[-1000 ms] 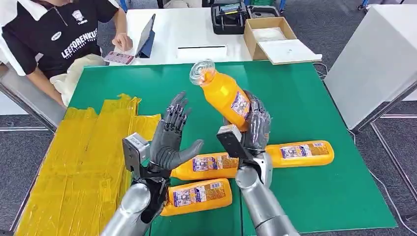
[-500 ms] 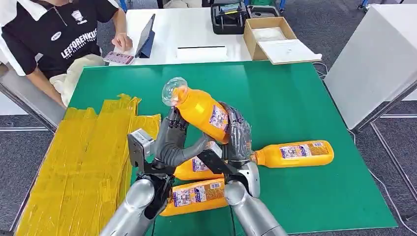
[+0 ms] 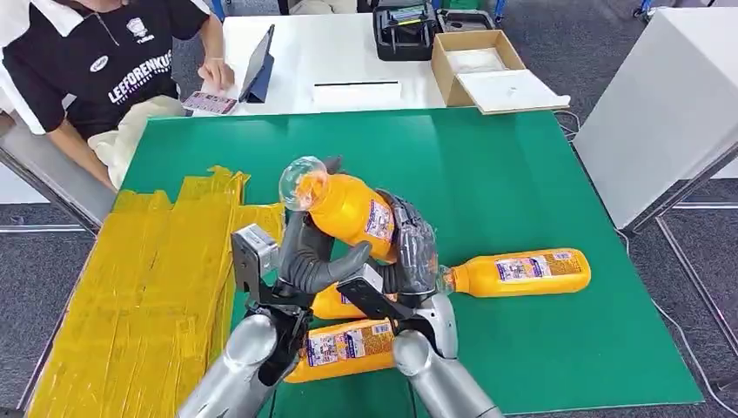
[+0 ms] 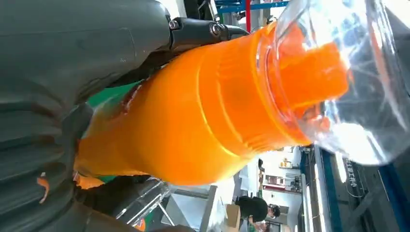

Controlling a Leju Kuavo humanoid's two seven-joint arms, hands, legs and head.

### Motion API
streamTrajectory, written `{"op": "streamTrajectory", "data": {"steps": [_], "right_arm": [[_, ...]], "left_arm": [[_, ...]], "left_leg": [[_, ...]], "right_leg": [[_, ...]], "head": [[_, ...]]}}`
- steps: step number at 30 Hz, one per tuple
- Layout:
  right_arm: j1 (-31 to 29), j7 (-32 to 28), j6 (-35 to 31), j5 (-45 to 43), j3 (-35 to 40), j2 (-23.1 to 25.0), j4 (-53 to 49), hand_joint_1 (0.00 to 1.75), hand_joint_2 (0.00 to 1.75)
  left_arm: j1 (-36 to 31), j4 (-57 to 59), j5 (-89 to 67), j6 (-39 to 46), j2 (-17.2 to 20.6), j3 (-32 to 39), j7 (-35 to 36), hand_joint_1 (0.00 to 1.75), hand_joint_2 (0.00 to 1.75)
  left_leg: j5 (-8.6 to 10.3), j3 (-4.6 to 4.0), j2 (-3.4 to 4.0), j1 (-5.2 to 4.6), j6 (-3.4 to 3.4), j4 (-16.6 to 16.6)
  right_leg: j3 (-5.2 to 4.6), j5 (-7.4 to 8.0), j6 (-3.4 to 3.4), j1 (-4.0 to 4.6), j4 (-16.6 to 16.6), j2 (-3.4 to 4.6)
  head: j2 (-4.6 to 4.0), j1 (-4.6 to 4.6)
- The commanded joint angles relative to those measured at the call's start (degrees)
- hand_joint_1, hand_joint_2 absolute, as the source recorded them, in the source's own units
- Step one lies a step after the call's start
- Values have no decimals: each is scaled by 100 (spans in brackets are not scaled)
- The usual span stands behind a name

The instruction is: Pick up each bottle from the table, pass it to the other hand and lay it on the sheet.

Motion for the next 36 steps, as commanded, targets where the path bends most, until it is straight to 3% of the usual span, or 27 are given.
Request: {"op": "streamTrajectory", "data": {"steps": [1, 10, 20, 21, 22, 36], "right_arm": [[-51, 173, -27, 350, 736, -201, 122, 175, 175], [-303, 217, 404, 511, 1212, -127, 587, 175, 175], [-267, 340, 690, 574, 1332, -230, 383, 175, 175], [-261, 351, 719, 568, 1333, -242, 348, 175, 175], [-244, 377, 737, 559, 1335, -265, 295, 175, 175], [-190, 520, 527, 662, 1172, -230, 356, 175, 175]], "left_arm": [[-271, 547, 125, 90, 153, -346, 49, 0, 175], [-426, 599, 142, 78, 130, -352, 72, 0, 175], [-351, 518, 231, 108, 114, -312, 20, 0, 175], [-334, 492, 265, 127, 106, -288, -7, 12, 175], [-303, 448, 319, 146, 98, -258, -54, 175, 175], [-261, 317, 489, 168, 43, -142, -197, 175, 175]], "left_leg": [[-8, 33, -8, 1, -21, -2], [-8, 28, -7, 2, -23, 4], [-7, 23, -7, 2, -17, 1], [-9, 30, -10, 2, -20, 1], [-4, 16, -9, 2, -14, 1], [-7, 19, -16, 3, -19, 5]], "right_leg": [[37, -10, -6, 3, -4, -25], [31, -10, -6, 4, 2, -25], [28, -9, -4, 3, -1, -21], [35, -12, -5, 4, -1, -26], [21, -7, -4, 3, -1, -21], [27, -12, -5, 5, 2, -32]], "head": [[0, 0], [0, 0], [0, 0], [0, 0], [0, 2], [0, 0]]}}
